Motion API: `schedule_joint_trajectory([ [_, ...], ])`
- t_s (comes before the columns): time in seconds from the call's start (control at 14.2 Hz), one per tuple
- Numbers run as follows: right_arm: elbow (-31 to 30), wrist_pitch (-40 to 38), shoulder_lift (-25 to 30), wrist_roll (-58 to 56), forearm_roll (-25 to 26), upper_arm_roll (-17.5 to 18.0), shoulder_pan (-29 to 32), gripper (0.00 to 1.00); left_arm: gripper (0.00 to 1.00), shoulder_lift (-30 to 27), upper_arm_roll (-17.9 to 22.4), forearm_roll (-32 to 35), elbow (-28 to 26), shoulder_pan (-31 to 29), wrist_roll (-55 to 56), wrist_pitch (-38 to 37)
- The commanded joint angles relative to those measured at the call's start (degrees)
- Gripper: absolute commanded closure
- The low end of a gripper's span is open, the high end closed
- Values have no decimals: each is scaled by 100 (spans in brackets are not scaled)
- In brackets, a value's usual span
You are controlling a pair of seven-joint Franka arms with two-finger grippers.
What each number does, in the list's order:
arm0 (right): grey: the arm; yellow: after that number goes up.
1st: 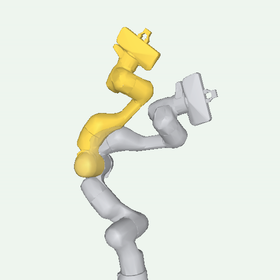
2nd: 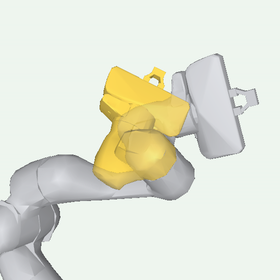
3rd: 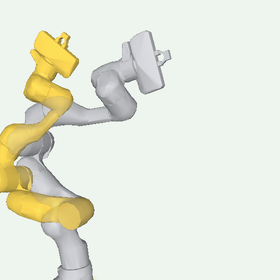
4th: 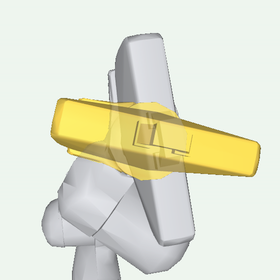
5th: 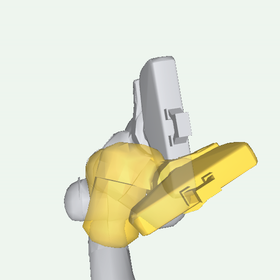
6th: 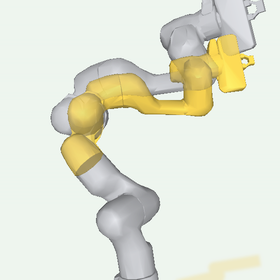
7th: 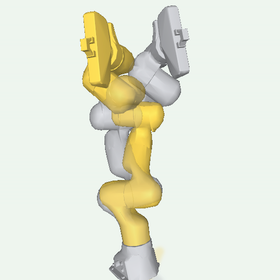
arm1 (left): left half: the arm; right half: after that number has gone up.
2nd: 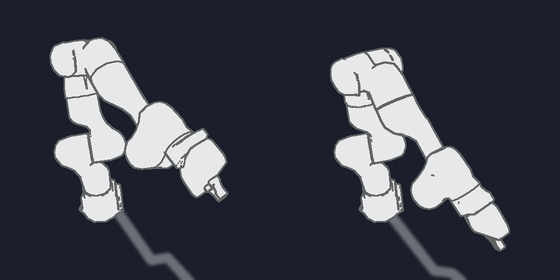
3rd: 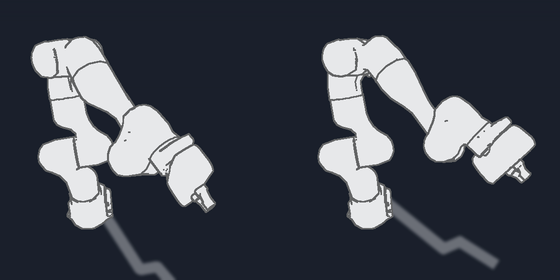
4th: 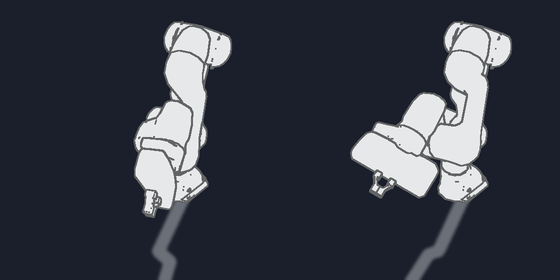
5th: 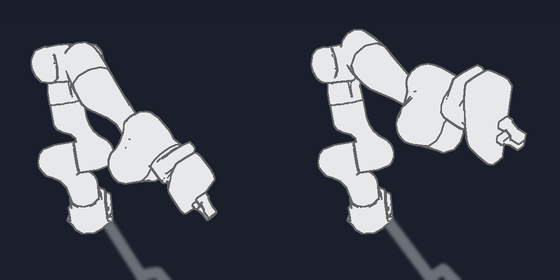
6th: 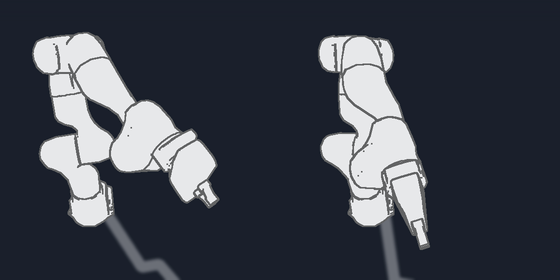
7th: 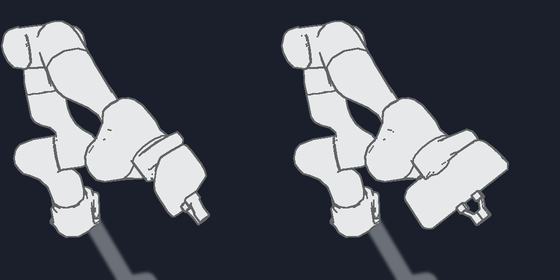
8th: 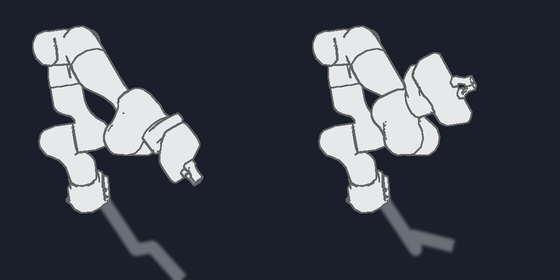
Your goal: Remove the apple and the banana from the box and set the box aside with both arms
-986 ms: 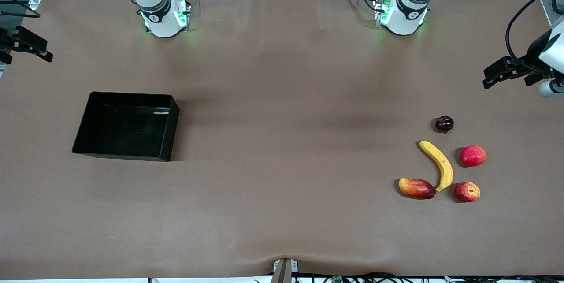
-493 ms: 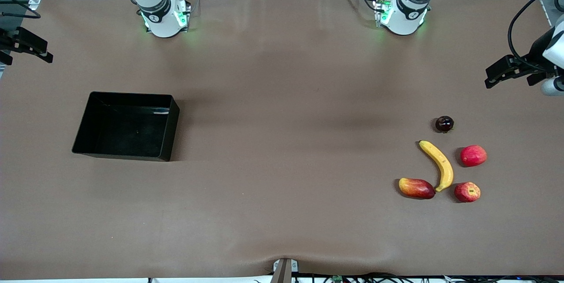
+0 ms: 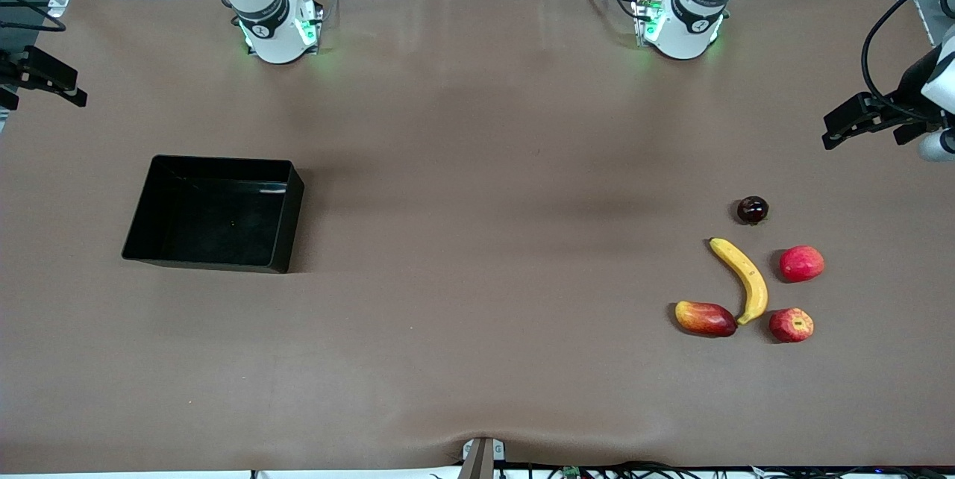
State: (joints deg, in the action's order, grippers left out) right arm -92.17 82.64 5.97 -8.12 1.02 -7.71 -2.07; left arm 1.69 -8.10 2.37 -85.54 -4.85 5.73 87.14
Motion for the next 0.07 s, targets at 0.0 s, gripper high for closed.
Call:
schedule_joint_trajectory([
  [0.0,-65,42,98,12,12,41,58,0,0,-29,-16,-61,46,-42,-54,-127],
])
